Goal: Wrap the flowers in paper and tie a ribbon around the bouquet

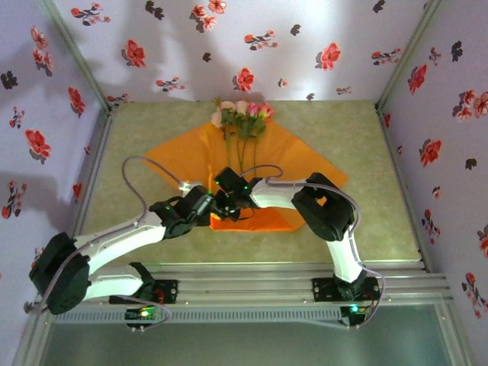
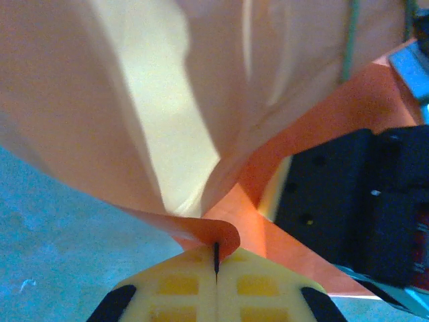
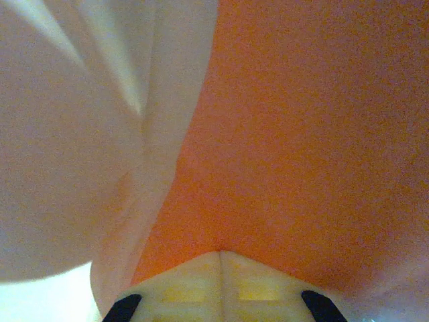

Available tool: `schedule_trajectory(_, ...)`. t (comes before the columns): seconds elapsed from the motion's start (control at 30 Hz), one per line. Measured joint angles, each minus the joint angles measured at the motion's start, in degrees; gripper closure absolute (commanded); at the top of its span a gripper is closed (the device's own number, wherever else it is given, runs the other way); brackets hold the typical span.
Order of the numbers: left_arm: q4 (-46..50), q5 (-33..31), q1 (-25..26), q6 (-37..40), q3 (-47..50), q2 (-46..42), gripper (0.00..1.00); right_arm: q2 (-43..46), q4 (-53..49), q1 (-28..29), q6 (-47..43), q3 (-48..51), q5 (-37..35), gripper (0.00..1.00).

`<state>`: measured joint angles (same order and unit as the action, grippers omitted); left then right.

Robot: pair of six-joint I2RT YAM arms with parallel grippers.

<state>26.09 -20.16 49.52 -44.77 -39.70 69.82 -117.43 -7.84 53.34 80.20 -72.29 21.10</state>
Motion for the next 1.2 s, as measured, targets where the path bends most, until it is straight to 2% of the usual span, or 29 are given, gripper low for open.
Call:
schedule_trajectory(0.4, 0.8, -3.7, 3.7, 6.0, -1.9, 2.5, 1.0, 0.9, 6.5, -0.8, 2.4, 3.8, 2.1, 1.0)
schedule_trajectory(0.57, 0.6, -4.4, 5.6, 10.1, -3.7, 5.4, 1.0, 2.3, 13.6, -1.6, 4.8, 8.3, 2.6, 0.84)
schedule_trajectory(0.73, 0.6, -5.4, 6.9, 13.1, -5.2, 7.9, 1.0, 5.4, 13.4, -3.5, 4.9, 9.5, 2.3, 0.7)
schedule_trajectory(0.97, 0.2, -6.1, 8.6, 16.9, -8.1, 11.7, 1.0, 18.4, 7.6, -9.0, 2.8, 14.9, -0.8, 0.57)
schedule_trajectory(1.2, -0.4, -6.3, 8.8, 18.2, -10.4, 15.2, 1.0, 33.3, 3.3, -13.6, -4.3, 20.4, -8.2, 0.36)
